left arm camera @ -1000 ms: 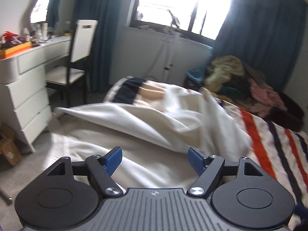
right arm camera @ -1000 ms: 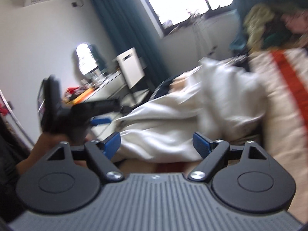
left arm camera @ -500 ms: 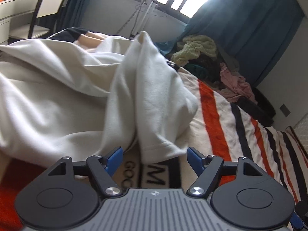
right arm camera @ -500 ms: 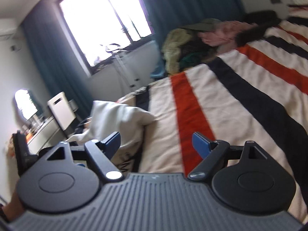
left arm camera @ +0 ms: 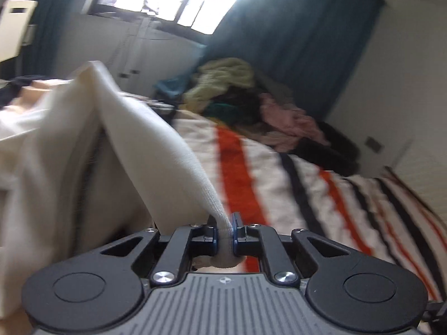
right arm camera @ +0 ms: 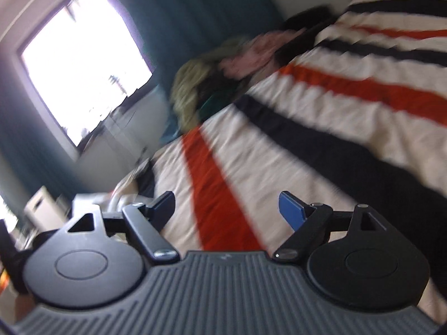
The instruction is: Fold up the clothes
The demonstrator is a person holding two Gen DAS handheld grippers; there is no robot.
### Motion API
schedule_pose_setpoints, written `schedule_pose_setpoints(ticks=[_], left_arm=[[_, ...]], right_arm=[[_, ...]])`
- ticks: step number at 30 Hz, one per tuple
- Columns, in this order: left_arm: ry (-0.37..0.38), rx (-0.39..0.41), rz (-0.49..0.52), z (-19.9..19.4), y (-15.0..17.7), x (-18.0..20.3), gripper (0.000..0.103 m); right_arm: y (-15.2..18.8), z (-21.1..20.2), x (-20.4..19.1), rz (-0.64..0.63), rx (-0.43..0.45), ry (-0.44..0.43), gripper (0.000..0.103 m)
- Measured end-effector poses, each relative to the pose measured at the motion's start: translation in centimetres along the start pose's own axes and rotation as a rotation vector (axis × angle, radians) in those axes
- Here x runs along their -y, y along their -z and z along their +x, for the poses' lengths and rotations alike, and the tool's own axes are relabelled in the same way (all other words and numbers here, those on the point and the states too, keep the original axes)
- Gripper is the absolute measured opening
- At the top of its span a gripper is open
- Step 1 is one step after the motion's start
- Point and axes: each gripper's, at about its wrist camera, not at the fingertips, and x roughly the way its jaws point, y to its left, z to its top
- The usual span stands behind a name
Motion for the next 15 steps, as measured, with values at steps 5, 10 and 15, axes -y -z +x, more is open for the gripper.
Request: schedule_pose_setpoints(ticks=[5,10,15], left_arm=[[0.211,0.012,0.083,2.9,-2.1,9.1,0.009],[0.431,0.029,0.176,5.0,-3.3,18.4,0.009],[0.426,-0.132,0.209,8.1,-0.7,21.7,0.020]], right_arm=[[-1.2,-0.5,3.2,0.132,0.099,0.109,0.085],[-2.1,-1.2,6.0,0.228,0.193,0.224,0.085],[-2.4,-1.9,7.8,0.305,0.265,0.299,0.085]])
